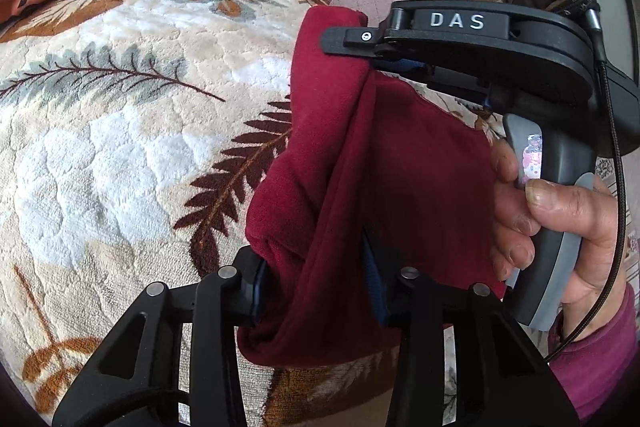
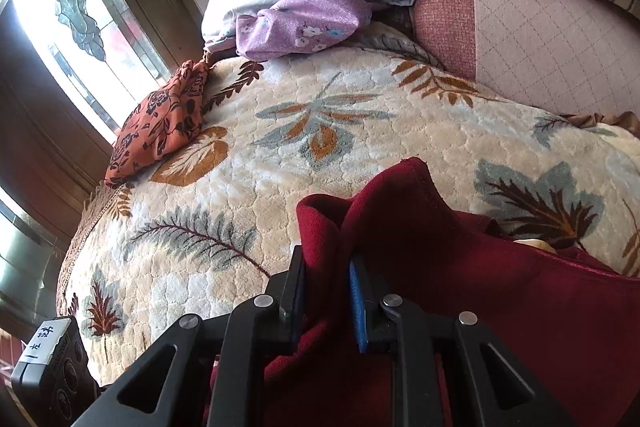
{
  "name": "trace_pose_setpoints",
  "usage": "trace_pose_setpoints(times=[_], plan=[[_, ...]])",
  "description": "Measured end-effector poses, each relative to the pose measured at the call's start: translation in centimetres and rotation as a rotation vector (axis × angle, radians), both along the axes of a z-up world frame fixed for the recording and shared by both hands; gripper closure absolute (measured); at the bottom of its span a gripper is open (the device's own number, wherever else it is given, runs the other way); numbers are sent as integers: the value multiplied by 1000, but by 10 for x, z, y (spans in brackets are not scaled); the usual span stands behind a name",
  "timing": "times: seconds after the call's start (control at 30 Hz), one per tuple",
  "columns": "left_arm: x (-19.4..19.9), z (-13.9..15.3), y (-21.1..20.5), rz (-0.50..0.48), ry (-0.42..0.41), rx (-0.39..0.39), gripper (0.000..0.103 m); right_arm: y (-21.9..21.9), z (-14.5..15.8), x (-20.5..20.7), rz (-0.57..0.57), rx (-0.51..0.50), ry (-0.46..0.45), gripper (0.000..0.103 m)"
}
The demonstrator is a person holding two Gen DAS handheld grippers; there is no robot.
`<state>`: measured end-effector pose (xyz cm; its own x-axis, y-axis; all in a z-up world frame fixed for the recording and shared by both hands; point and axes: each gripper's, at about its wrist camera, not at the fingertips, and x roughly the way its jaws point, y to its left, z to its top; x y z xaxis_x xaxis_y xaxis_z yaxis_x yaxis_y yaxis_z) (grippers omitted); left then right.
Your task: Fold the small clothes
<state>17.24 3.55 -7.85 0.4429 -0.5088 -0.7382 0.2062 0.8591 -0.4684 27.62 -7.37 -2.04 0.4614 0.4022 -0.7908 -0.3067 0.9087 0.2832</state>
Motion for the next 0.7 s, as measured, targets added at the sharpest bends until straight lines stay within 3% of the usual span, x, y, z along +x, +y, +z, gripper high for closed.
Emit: trace_pose_setpoints(times=[0.13,0.17,0.27,0.3,0.5,0.53,0.6,0.7], plan=[[-5,4,-2,-1,-20,3,74,5,-4,7,-1,-16,43,84],[-6,5,-2,1,-23,0,74,6,-5,9,-2,-20,51,78],[-13,6,-3,-1,-31,5,75,16,-5,13,0,-87,61,21],[-14,6,-3,-1,-32,6,75,21,-7,14,7,-110,64,19],[-21,3,-3,5,-27,17,75,45,-33,19,42,-205,111,21],[-20,2,-4,10,-23,17,75,46,-39,19,41,-226,113,25],[-17,0,-4,21,-11,5,75,40,-44,17,15,-241,96,51],[-19,2,-6,23,-20,13,75,23,-33,10,1,-147,63,76]])
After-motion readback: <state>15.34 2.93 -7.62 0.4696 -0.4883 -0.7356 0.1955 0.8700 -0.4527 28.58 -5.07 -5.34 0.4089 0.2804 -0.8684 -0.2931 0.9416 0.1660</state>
